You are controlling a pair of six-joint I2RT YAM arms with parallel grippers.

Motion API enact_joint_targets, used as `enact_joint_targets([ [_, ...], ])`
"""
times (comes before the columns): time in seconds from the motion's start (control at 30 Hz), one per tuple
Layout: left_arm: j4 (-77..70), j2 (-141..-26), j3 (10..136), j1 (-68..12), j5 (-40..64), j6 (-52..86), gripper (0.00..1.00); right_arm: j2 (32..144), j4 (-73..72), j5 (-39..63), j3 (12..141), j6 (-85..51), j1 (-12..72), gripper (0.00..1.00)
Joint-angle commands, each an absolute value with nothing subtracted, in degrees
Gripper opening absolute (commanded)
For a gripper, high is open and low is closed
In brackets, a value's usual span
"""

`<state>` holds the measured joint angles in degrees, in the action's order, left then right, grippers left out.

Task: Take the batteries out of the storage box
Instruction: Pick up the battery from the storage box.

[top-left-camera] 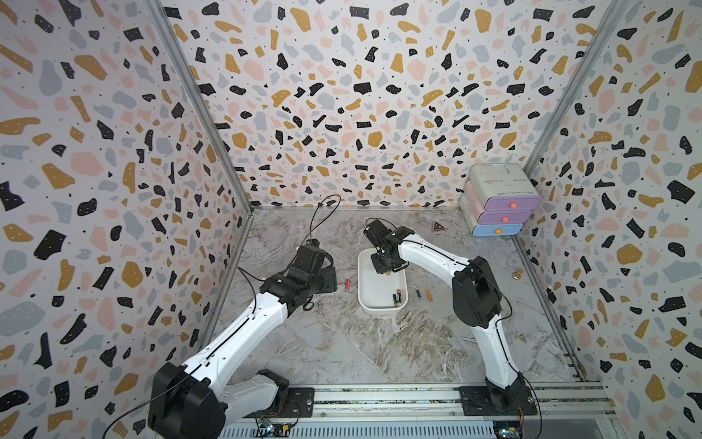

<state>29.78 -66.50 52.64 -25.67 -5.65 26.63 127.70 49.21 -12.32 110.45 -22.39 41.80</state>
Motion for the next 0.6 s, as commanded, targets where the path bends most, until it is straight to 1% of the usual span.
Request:
enact_joint_targets([
  [0.0, 28.1, -66.3, 53.3, -25.5, -5.9, 25.8, 0.65, 127.4, 51.4, -18.8, 112.4, -27.3, 42.0, 0.35],
  [0.13, 29.1, -66.0, 53.2, -25.5, -6.6, 25.7, 0.67, 129.0, 49.8, -21.3, 111.6, -29.1, 42.0, 0.35],
  [0.4, 28.8, -65.0, 52.8, -25.5, -6.9, 25.0, 0.68, 132.0, 45.8, -17.1, 113.1, -31.9, 42.0, 0.35],
  [0.57, 28.9, -64.5, 52.8, -25.5, -6.4, 24.5, 0.68, 134.0, 46.2, -17.3, 113.7, -34.4, 42.0, 0.37],
])
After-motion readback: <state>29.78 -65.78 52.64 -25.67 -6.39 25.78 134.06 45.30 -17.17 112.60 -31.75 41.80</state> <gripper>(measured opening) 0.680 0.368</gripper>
